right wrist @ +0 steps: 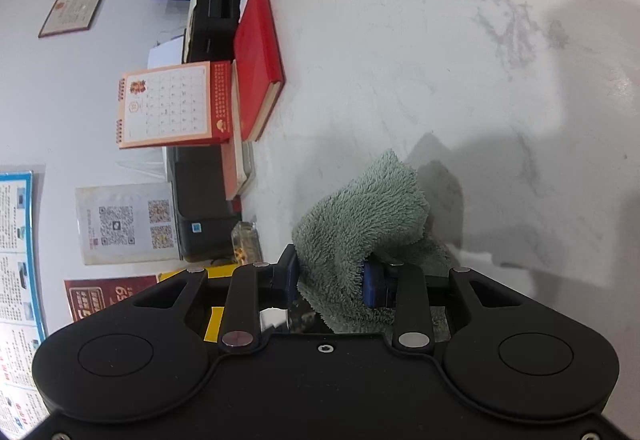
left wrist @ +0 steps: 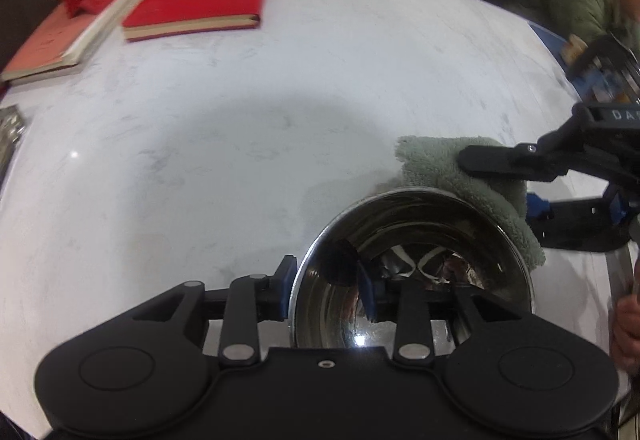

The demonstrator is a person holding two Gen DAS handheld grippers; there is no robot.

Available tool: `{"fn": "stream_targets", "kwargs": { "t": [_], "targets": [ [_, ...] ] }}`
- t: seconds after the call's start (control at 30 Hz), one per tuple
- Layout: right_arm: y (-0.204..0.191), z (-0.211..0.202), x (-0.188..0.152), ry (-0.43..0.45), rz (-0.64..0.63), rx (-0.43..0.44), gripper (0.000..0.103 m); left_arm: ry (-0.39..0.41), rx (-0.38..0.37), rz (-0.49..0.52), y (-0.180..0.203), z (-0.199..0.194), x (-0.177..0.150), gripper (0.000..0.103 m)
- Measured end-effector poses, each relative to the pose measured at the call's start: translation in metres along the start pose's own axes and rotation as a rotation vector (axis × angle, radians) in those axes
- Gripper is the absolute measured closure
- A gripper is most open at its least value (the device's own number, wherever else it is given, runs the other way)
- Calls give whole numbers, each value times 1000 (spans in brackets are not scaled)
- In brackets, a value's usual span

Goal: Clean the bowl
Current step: 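Rub the towel along the bowl's outer side with the right tool while the left tool holds the rim, then press the towel against the bowl's outer wall with the right tool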

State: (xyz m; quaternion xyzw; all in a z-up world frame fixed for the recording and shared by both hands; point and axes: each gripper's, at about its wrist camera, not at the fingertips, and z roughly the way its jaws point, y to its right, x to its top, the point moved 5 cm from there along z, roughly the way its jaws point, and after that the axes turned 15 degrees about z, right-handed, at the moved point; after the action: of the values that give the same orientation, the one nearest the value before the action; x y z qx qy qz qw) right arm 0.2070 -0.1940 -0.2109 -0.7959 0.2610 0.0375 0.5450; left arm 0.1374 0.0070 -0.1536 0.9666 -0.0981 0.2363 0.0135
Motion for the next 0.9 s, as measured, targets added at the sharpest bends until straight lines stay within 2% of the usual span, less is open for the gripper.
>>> {"fn": "stream_targets", "kwargs": {
  "t": [0.33,0.53,0.67,0.9],
  "targets": [
    [46,-41,-37,36,144,30,72,26,1,-138,-6,-2,-7,73],
    [26,-20,-3,57,122,67,72,34,22,-193,-9,0,-8,76],
    [19,-10,8,61,105,75,72,44,38,-219,-11,2,-5,75],
    [42,-29,-22,42,145,63,72,35,33,-202,-11,2,-3,74]
  ]
}}
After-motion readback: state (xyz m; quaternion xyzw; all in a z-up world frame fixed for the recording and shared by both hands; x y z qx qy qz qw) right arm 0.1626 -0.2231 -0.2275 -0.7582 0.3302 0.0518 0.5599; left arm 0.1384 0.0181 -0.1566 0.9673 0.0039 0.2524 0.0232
